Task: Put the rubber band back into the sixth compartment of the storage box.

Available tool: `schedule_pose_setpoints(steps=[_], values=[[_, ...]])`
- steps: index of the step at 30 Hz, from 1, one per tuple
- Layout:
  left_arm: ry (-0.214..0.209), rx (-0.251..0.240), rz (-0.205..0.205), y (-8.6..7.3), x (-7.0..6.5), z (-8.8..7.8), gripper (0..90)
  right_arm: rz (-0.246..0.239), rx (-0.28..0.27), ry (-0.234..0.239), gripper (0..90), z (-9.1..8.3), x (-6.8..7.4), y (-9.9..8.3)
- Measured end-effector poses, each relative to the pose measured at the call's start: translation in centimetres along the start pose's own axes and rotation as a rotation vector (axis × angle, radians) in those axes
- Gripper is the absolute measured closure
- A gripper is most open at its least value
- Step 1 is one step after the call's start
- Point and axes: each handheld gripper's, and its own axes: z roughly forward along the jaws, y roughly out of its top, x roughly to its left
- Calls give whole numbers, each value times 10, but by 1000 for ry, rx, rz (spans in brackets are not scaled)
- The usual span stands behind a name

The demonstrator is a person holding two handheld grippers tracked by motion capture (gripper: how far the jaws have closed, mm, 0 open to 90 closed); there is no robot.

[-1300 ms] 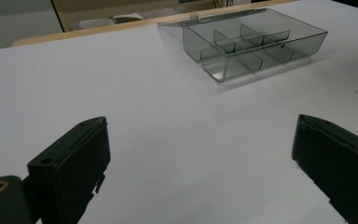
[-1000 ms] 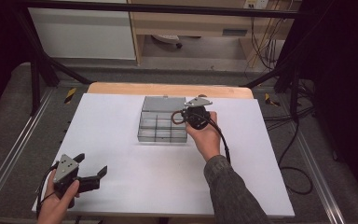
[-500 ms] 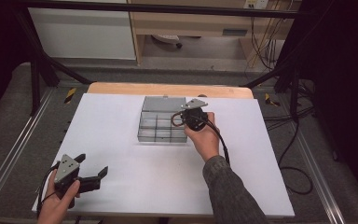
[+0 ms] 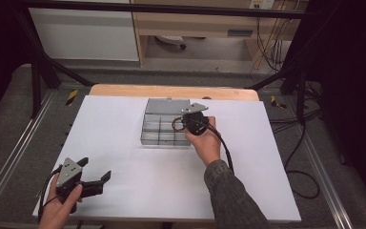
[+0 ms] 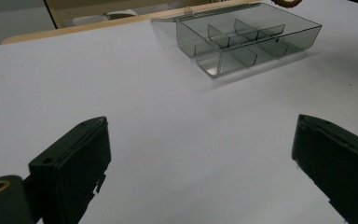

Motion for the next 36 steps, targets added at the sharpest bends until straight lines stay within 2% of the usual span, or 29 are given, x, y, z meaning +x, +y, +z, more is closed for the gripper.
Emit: schedule_pose_setpoints(steps=[6, 36], values=[[-1, 1, 0, 0, 0, 0, 50, -42, 17, -15, 858, 1, 1, -1], [-14, 13, 11, -1, -2, 2, 50, -53, 47, -26, 856, 4, 0, -17]])
